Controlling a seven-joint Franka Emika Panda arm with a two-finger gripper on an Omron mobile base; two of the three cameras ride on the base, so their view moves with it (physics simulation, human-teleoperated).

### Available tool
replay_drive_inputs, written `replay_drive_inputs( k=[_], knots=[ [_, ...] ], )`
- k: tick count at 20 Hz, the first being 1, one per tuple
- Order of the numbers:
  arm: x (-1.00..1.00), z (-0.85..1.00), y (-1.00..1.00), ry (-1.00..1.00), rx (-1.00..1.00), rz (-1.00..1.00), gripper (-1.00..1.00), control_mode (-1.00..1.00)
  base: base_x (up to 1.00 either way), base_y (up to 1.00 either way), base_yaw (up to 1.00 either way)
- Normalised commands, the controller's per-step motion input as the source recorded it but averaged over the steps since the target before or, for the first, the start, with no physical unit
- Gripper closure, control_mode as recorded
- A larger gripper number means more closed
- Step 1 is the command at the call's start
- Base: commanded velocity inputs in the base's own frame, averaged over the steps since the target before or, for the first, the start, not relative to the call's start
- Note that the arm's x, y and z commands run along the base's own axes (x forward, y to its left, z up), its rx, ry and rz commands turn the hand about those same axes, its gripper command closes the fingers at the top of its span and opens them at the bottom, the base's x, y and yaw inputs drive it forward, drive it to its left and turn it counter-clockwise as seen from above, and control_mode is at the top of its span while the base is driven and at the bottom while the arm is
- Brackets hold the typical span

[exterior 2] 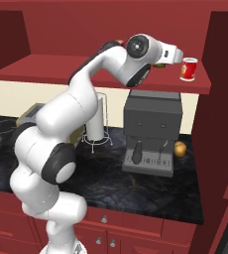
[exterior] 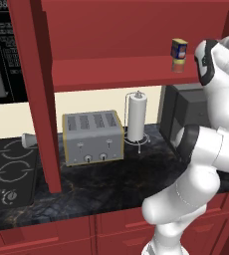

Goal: Stack two cans on top of the other two cans in the cabinet.

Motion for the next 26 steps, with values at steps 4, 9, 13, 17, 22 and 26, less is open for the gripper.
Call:
replay_drive_inputs(
  k=[4,9,13,17,22,26],
  knots=[
    [-0.07,0.23,0.0,0.0,0.0,-0.11,1.0,-1.0,0.0,0.0,0.0],
    [-0.05,0.26,0.0,0.0,0.0,-0.1,1.0,-1.0,0.0,0.0,0.0],
    [-0.08,0.13,0.0,0.0,0.0,-0.1,1.0,-1.0,0.0,0.0,0.0],
    [-0.11,0.01,0.0,0.0,0.0,-0.08,1.0,-1.0,0.0,0.0,0.0],
    [-0.19,0.0,0.0,0.0,0.0,-0.07,1.0,-1.0,0.0,0.0,0.0],
    [-0.11,0.0,0.0,0.0,0.0,-0.09,1.0,-1.0,0.0,0.0,0.0]
  ],
)
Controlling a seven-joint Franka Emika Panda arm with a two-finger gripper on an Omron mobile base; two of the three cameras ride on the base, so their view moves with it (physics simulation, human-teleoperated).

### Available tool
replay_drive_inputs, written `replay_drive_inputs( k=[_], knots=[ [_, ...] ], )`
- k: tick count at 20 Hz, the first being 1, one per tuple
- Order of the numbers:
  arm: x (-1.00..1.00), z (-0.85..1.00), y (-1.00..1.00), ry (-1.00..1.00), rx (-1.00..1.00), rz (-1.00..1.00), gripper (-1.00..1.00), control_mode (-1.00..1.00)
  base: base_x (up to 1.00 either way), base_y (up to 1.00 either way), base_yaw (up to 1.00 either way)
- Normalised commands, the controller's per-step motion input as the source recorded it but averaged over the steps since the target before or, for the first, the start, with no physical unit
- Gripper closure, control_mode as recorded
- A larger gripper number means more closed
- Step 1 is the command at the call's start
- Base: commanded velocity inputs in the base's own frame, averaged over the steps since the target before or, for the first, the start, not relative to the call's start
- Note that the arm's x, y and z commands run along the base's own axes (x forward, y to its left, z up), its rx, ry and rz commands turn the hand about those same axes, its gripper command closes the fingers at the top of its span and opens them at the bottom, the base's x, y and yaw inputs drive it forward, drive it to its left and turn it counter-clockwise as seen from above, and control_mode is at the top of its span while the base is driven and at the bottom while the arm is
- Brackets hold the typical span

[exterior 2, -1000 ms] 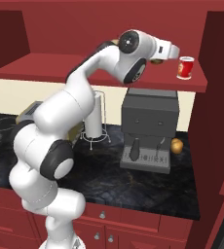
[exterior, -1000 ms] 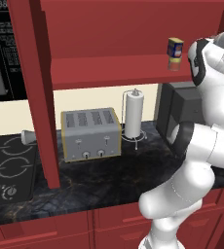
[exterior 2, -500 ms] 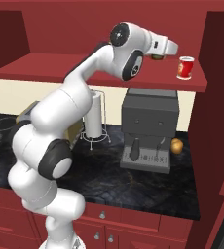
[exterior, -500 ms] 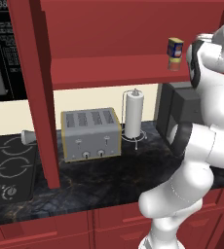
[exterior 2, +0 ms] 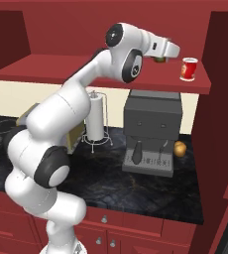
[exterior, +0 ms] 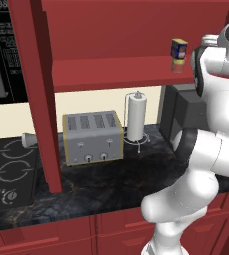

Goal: Stack two cans on top of the other two cans in the cabinet.

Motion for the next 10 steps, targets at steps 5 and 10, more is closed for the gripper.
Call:
replay_drive_inputs(
  k=[5,10],
  knots=[
    [-0.08,0.0,0.0,0.0,0.0,-0.09,1.0,-1.0,0.0,0.0,0.0],
    [-0.02,0.02,0.0,0.0,0.0,-0.09,1.0,-1.0,0.0,0.0,0.0]
  ],
)
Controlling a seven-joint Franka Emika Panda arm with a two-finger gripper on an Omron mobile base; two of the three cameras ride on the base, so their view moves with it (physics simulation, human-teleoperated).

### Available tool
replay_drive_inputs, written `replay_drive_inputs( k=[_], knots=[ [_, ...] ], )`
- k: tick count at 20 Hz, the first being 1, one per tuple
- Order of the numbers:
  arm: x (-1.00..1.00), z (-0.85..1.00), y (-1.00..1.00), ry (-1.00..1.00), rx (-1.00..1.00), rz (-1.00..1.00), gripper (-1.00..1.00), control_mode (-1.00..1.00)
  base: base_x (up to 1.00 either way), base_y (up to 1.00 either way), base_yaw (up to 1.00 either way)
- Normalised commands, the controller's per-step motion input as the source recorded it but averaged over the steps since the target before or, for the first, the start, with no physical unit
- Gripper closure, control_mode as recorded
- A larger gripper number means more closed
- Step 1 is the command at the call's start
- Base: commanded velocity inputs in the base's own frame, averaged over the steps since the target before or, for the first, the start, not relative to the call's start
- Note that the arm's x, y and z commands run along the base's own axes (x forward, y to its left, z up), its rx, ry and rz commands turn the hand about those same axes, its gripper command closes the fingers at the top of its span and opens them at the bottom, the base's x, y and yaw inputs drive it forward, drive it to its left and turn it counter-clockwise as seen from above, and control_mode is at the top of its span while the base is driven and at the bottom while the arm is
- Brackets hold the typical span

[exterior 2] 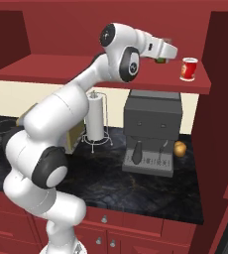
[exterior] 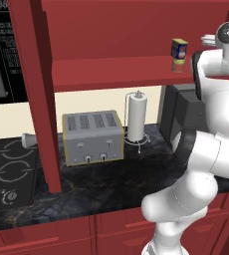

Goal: Stack two cans on top of the other two cans in the cabinet.

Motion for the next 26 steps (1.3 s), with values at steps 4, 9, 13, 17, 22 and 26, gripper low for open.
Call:
replay_drive_inputs(
  k=[4,9,13,17,22,26],
  knots=[
    [-0.01,0.03,0.0,0.0,0.0,-0.08,1.0,-1.0,0.0,0.0,0.0],
    [-0.01,0.12,0.0,0.0,0.0,-0.09,1.0,-1.0,0.0,0.0,0.0],
    [0.0,0.13,0.0,0.0,0.0,-0.1,1.0,-1.0,0.0,0.0,0.0],
    [0.0,0.05,0.0,0.0,0.0,-0.09,1.0,-1.0,0.0,0.0,0.0],
    [0.0,0.0,-0.04,0.0,0.0,-0.08,1.0,-1.0,0.0,0.0,0.0],
    [-0.19,0.0,0.0,0.05,0.0,-0.09,1.0,-1.0,0.0,0.0,0.0]
  ],
)
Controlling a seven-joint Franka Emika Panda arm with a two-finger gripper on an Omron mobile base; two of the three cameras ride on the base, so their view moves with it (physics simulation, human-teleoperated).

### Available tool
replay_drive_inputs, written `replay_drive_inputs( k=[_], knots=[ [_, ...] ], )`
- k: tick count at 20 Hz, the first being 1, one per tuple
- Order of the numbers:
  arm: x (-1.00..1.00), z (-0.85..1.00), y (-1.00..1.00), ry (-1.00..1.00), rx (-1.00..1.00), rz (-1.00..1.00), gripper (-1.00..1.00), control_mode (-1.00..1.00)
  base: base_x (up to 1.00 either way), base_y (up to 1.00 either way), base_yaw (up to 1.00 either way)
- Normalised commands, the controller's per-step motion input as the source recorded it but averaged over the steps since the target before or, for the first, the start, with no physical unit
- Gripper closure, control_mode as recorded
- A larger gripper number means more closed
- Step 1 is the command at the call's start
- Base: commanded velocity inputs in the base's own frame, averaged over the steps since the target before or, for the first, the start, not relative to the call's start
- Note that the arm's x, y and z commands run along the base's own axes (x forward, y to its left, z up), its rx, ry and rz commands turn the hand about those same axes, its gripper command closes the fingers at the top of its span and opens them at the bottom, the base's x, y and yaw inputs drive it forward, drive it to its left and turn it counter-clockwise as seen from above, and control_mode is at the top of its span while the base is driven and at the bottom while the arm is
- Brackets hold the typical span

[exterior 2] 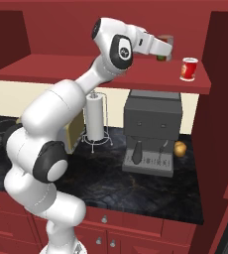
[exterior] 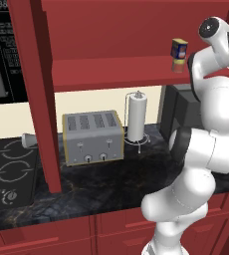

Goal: Stack two cans on top of the other two cans in the cabinet.

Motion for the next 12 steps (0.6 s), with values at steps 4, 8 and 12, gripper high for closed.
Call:
replay_drive_inputs(
  k=[4,8,12],
  knots=[
    [-0.19,0.0,0.0,0.05,0.0,-0.07,1.0,-1.0,0.0,0.0,0.0],
    [-0.06,0.0,0.0,0.02,0.0,-0.04,1.0,-1.0,0.0,0.0,0.0],
    [-0.01,-0.04,0.0,0.01,0.0,-0.01,1.0,-1.0,0.0,0.0,0.0]
  ],
)
